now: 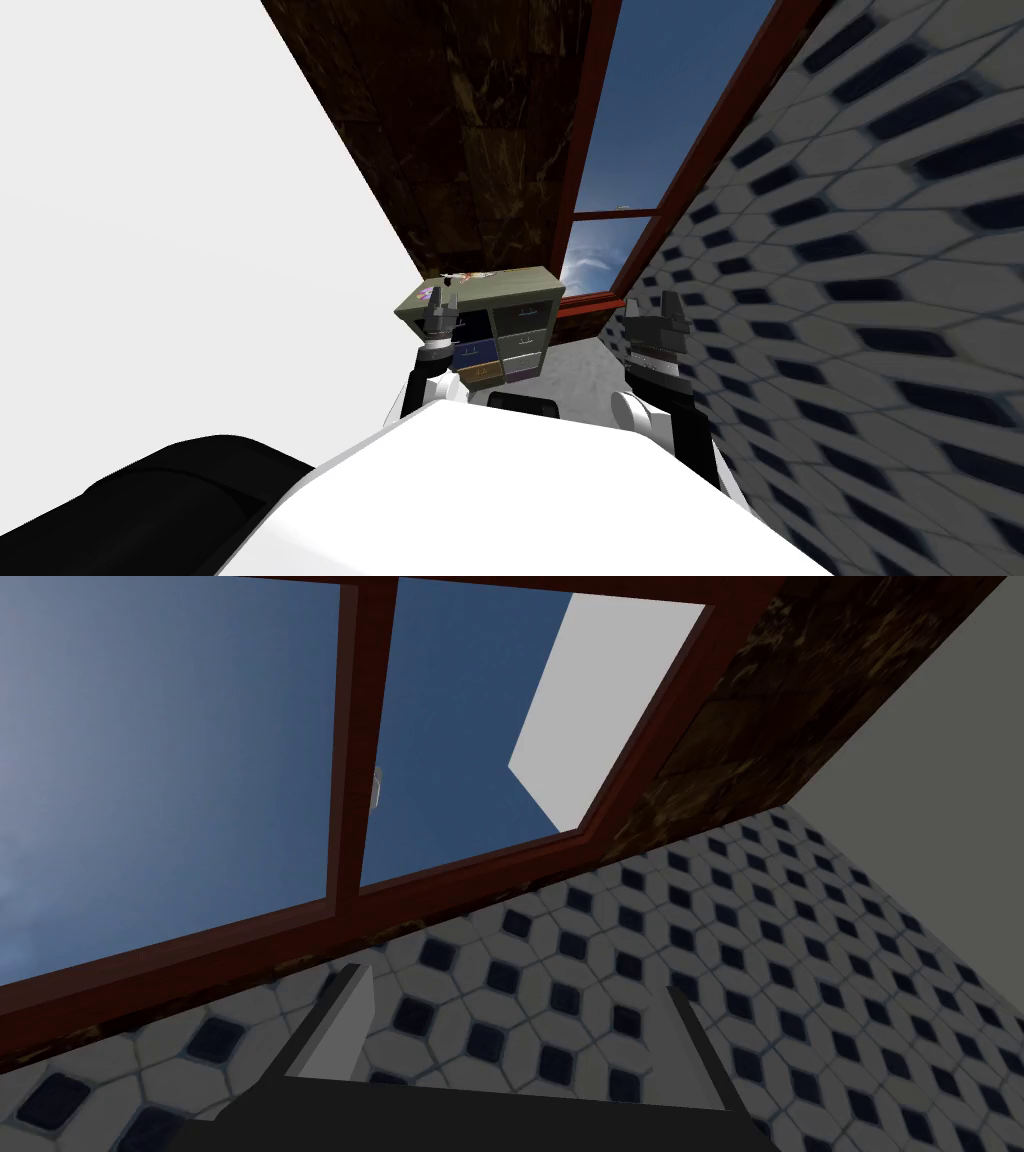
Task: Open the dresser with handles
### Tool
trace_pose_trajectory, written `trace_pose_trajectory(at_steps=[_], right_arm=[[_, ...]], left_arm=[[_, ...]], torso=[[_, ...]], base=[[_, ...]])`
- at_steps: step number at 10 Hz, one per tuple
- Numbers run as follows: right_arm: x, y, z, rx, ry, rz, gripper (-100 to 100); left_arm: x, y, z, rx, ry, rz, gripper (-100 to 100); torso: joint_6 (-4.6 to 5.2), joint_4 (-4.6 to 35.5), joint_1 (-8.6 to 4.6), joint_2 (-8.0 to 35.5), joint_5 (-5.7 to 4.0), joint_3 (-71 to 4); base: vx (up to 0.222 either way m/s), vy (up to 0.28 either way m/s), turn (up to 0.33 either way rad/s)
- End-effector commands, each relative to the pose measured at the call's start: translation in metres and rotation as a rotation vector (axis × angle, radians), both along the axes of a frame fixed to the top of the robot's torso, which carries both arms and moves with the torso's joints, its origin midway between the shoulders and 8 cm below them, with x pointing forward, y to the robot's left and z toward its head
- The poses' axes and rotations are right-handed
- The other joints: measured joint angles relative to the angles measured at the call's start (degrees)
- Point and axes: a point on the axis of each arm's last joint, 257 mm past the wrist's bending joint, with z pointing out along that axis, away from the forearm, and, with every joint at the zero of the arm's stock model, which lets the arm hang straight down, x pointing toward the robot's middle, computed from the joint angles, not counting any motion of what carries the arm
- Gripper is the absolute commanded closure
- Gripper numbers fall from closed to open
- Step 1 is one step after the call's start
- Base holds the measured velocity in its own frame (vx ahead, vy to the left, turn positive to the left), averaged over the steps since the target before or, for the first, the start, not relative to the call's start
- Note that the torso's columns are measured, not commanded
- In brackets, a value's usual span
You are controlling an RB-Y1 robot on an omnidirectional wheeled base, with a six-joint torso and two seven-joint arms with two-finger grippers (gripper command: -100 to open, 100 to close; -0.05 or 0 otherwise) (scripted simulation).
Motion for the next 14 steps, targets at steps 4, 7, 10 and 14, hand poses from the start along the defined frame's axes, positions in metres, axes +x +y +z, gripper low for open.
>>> trace_pose_trajectory(at_steps=[4, 7, 10, 14], right_arm=[[0.000, 0.000, 0.000, 0.000, 0.000, 0.000, 0], [0.000, 0.000, 0.000, 0.000, 0.000, 0.000, 0], [0.000, 0.000, 0.000, 0.000, 0.000, 0.000, 0], [0.000, 0.000, 0.000, 0.000, 0.000, 0.000, 0]], left_arm=[[0.000, 0.000, 0.000, 0.000, 0.000, 0.000, 0], [0.000, 0.000, 0.000, 0.000, 0.000, 0.000, 0], [0.003, -0.004, -0.004, 0.034, 0.009, -0.019, -100], [0.018, -0.005, -0.037, 0.087, 0.080, -0.040, -100]], torso=[[0.00, 14.2, 0.00, 14.2, 0.00, -28.5], [0.00, 26.9, 0.00, 26.9, 0.00, -53.8], [-0.01, 39.4, 0.11, 39.5, 0.14, -79.2], [0.00, 42.2, -0.09, 42.1, -0.01, -84.6]], base=[[0.000, 0.000, 0.000], [0.000, 0.000, 0.000], [0.006, -0.006, 0.004], [0.002, -0.068, 0.013]])
